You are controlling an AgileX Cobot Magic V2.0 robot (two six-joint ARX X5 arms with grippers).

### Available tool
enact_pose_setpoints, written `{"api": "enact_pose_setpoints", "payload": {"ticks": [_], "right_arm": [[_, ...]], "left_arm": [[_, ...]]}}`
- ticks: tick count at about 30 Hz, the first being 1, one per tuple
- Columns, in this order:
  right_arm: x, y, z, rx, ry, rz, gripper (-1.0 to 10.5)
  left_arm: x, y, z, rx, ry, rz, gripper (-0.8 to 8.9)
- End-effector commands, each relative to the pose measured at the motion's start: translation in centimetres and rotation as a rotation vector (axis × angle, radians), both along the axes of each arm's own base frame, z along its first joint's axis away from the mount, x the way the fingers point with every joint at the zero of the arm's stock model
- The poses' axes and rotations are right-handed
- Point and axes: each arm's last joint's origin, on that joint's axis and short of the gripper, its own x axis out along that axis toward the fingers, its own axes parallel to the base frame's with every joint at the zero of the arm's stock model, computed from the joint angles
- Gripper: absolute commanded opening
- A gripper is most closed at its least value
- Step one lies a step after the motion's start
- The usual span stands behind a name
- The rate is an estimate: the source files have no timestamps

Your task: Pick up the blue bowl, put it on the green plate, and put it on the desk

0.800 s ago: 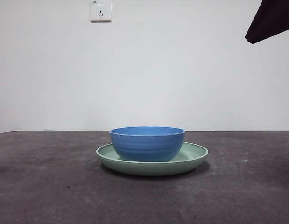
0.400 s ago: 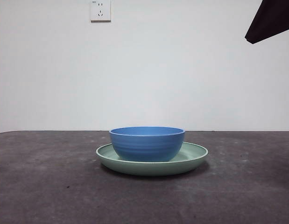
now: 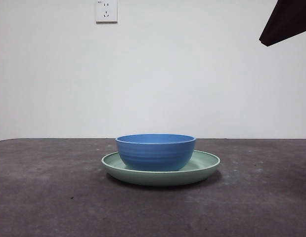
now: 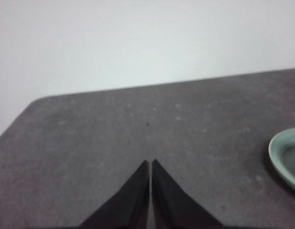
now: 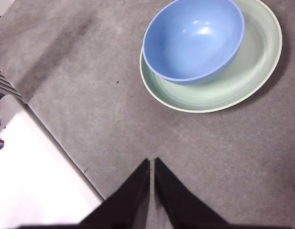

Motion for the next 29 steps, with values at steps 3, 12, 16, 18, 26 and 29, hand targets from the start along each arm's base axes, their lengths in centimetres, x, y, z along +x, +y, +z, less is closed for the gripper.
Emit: {"api": "enact_pose_setpoints", "payload": {"ticks": [3, 12, 16, 18, 26, 29], "right_arm": [[0.1, 0.2, 0.5, 0.004, -0.024, 0.013, 0.1], [0.1, 0.2, 0.5, 0.005, -0.027, 0.013, 0.1], [0.1, 0.2, 0.5, 0.005, -0.027, 0.013, 0.1], [0.1, 0.2, 0.5, 0.005, -0.027, 0.013, 0.1], [0.1, 0.2, 0.5, 0.005, -0.027, 0.013, 0.1], [0.1, 0.2, 0.5, 0.005, -0.027, 0.013, 0.1]], "left_arm": [[0.1, 0.1, -1.4, 0.005, 0.002, 0.016, 0.09], [0.2, 0.1, -3.3, 0.004, 0.087, 0.017, 0.09], [0.2, 0.1, -3.7, 0.008, 0.129, 0.02, 0.09], [0.2, 0.1, -3.7, 0.007, 0.128, 0.02, 0.09], [0.2, 0.1, -3.7, 0.004, 0.128, 0.02, 0.09], [0.2, 0.1, -3.7, 0.004, 0.128, 0.02, 0.09]]}}
